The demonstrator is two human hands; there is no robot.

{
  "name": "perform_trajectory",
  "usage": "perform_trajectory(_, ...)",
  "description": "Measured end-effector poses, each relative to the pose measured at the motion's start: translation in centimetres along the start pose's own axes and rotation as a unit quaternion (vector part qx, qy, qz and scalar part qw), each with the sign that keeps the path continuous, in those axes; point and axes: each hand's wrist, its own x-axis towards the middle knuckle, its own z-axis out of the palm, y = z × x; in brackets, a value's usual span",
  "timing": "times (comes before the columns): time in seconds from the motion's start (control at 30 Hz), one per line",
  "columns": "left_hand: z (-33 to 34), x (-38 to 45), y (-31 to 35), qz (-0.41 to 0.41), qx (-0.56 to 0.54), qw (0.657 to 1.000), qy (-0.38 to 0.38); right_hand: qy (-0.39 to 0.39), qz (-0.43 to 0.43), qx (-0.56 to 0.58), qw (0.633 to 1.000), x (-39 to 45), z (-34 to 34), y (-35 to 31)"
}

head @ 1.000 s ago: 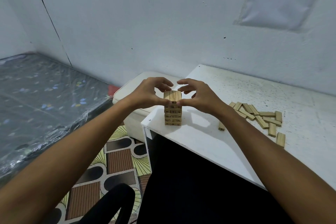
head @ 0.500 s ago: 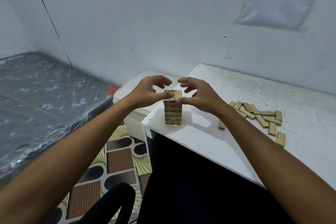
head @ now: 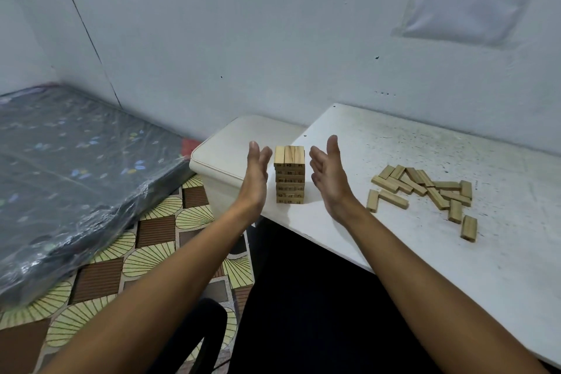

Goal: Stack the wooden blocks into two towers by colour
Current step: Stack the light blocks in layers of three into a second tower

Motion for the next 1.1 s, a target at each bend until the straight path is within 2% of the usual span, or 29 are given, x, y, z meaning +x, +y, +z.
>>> perform_trajectory(0.2,1.2,0.3,-0.4,-0.016,-0.051,0.999,0.009,0.01,-0.013,0.058,0.998,-0.3,1.5,0.5)
perform_trajectory(0.5,2.1,-0.1,0.1,-0.004,-0.062,0.998,-0.005,-0.01,-0.018,0.0,1.0,-0.3,1.6,0.5)
perform_trajectory(1.1,2.5,-0.1,-0.1,0.009,-0.061,0.998,0.0,0.005,-0.016,0.065,0.998,-0.5,2.9,0.6)
